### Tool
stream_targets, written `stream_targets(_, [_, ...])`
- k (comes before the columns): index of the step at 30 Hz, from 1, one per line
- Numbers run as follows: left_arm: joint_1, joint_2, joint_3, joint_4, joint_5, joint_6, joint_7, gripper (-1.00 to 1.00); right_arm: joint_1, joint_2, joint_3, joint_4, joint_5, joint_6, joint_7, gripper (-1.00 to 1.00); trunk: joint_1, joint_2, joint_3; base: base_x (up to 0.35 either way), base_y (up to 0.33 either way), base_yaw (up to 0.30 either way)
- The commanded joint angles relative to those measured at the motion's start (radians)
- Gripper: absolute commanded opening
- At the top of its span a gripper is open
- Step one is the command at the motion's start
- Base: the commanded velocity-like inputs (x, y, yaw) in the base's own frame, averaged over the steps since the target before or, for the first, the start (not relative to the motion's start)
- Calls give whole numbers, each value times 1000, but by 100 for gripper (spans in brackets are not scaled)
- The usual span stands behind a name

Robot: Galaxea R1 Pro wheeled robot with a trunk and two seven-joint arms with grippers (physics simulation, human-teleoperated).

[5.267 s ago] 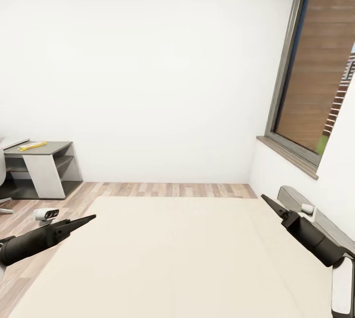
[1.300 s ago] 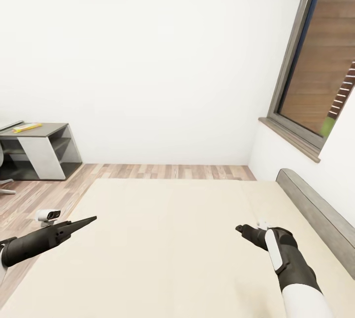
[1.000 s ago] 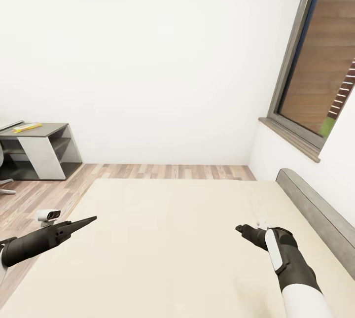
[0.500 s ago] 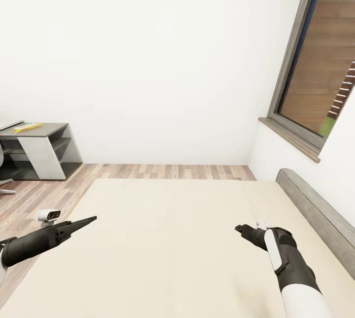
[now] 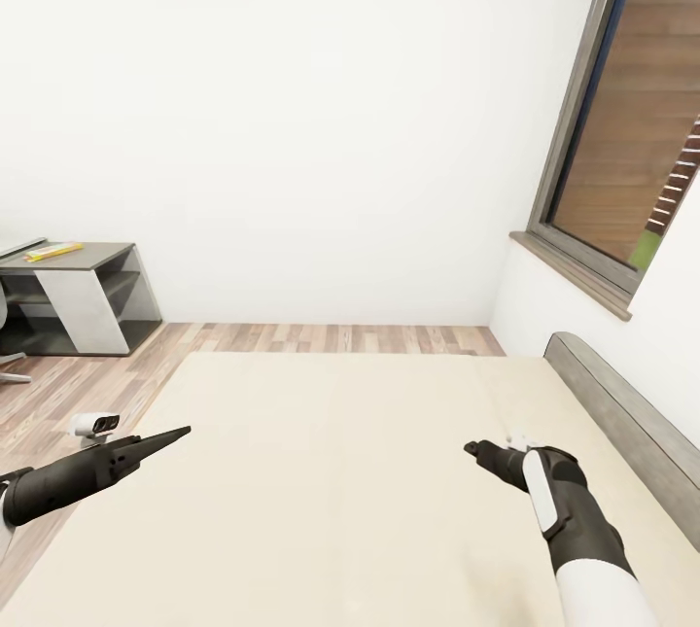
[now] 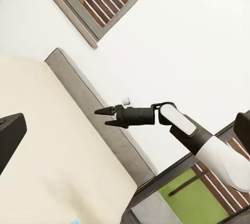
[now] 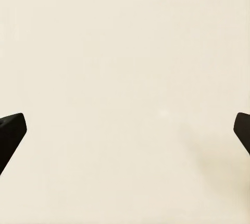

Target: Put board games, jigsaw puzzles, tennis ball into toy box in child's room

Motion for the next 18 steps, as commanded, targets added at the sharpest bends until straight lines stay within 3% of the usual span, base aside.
stream_targets(1, [-1,0,0,0,0,11,-3,100,-1,0,-4,-3,-4,4,1,100,0,-1,-2,0,0,0])
stream_targets(18, [-1,0,-1,0,-1,11,-2,100,-8,0,-4,-4,-3,12,-9,100,0,-1,-14,0,0,0])
